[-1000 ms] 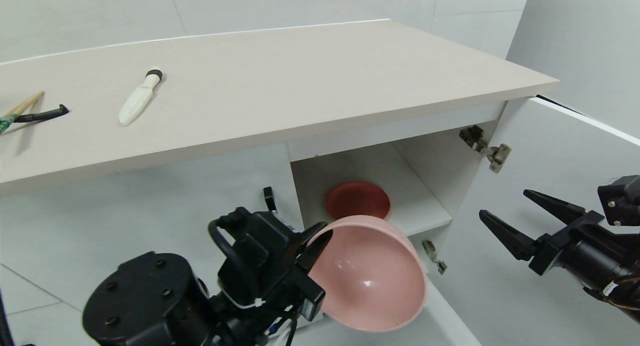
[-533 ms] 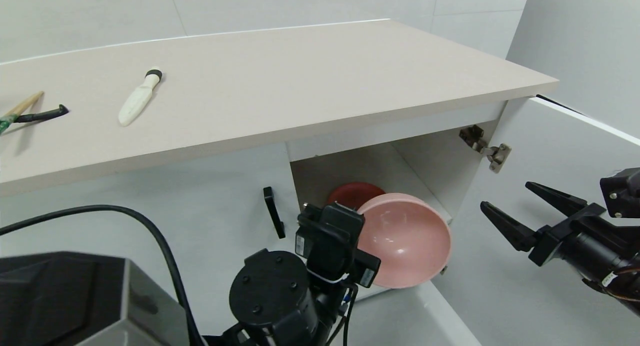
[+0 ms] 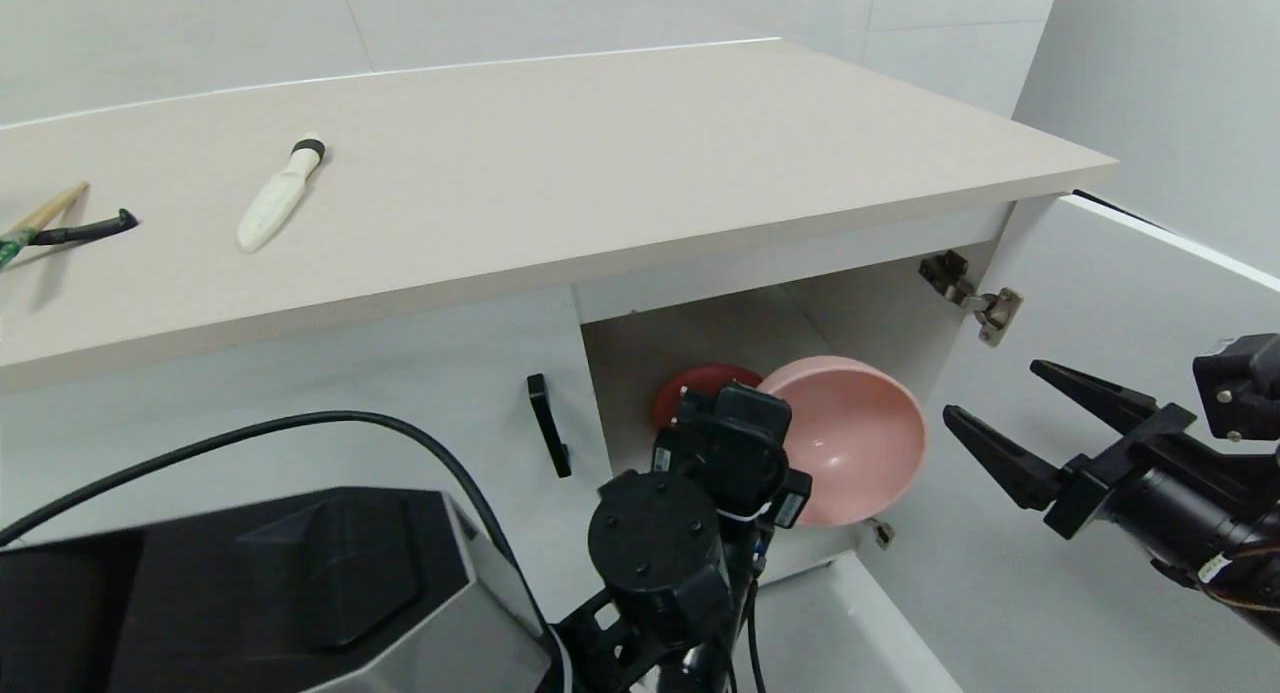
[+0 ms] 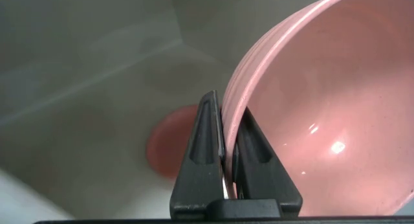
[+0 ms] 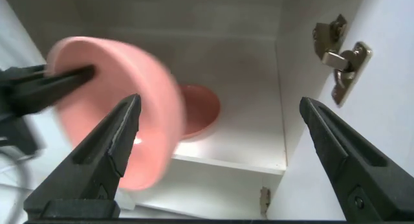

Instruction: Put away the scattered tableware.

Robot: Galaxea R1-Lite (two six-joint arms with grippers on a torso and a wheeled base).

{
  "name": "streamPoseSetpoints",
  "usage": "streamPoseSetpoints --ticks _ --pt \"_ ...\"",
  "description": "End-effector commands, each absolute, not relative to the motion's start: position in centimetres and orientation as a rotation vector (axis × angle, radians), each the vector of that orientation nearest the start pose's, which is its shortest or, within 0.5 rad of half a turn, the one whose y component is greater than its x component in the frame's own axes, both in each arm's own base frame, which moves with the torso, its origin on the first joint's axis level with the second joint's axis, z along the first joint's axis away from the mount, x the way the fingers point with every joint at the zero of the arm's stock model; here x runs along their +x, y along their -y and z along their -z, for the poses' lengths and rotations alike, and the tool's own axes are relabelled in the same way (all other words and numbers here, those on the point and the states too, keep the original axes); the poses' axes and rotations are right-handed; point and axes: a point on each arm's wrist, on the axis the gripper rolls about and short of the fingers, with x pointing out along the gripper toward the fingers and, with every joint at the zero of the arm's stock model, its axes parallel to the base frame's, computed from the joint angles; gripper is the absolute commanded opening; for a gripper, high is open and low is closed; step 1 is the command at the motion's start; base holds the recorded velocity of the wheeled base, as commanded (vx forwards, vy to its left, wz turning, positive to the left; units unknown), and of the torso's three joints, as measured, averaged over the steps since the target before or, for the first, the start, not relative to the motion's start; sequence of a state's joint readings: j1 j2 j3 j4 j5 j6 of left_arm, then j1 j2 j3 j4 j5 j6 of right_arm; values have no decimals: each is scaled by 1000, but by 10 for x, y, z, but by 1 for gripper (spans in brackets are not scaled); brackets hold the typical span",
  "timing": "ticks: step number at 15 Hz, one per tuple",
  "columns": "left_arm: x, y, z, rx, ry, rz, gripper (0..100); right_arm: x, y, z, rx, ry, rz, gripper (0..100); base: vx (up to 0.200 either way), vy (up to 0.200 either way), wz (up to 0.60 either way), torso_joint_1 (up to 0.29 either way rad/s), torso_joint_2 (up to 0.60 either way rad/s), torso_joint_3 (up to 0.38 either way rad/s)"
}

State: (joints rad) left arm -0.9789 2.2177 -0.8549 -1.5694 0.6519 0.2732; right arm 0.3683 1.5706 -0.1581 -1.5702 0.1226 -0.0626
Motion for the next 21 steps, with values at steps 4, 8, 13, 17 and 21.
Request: streamPoseSetpoints --ticks 4,8,13,17,21 --pt "253 348 -106 48 266 256 0 200 -79 -143 -45 114 -481 100 0 0 0 0 0 0" --pt "242 355 -109 38 271 286 0 220 -71 -144 -43 124 -415 100 0 0 0 0 0 0" --pt "241 354 -113 19 277 286 0 230 -68 -135 -45 87 -390 100 0 0 0 0 0 0" --pt "241 354 -114 17 279 286 0 230 -69 -138 -44 98 -393 100 0 0 0 0 0 0" --pt "240 355 -115 15 280 289 0 226 -73 -142 -40 118 -416 0 0 0 0 0 0 0"
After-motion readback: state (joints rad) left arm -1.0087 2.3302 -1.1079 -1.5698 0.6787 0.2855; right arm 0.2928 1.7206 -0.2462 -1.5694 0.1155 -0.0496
